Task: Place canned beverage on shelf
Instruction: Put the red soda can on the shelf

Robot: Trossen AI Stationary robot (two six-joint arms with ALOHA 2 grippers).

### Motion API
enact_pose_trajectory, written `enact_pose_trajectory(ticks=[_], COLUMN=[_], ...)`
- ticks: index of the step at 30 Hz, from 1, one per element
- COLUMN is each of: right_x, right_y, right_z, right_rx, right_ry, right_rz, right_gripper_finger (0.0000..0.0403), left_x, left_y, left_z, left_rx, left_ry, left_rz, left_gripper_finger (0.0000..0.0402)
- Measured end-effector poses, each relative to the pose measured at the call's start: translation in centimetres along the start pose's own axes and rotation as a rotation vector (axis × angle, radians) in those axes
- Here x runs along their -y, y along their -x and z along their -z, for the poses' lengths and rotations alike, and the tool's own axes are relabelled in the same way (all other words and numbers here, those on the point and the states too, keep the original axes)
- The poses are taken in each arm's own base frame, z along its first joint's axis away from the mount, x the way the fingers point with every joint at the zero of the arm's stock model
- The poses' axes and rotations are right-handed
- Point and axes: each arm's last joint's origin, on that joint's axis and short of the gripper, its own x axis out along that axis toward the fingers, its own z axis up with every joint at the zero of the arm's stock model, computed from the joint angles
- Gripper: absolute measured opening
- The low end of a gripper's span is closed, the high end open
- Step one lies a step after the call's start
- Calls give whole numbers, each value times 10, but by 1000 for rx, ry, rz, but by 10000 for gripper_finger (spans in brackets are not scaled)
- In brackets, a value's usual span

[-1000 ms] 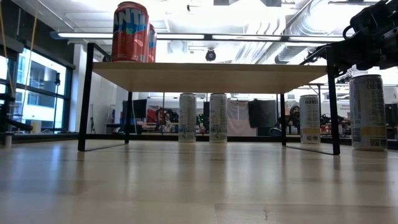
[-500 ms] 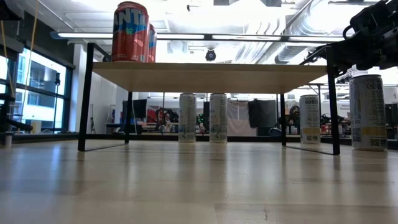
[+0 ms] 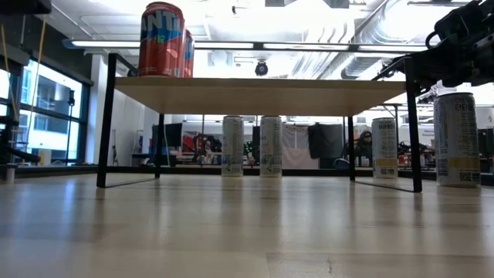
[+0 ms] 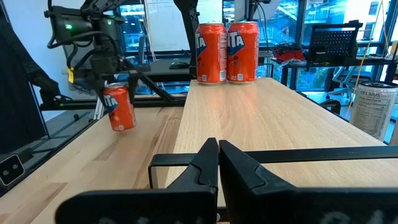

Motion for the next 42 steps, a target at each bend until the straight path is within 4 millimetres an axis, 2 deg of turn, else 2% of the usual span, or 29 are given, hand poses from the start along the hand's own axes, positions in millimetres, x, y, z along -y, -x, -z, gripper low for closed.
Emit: enact_pose_trajectory(ticks=[20, 26, 35, 42], right_x=[0, 0, 0, 0], right_y=[0, 0, 0, 0], right_z=[0, 0, 0, 0], right_rx=[0, 0, 0, 0], right_ry=[0, 0, 0, 0], right_rz=[0, 0, 0, -1], right_gripper_finger=[0, 0, 0, 0], left_x=[6, 7, 18, 0], left_y=[23, 36, 84, 137], left_z=[-18, -28, -51, -79], left_rx=[104, 134, 347, 524], left_ry=[-3, -13, -82, -179], left_rz=[72, 108, 222, 207], left_gripper_finger=[285, 285, 285, 285])
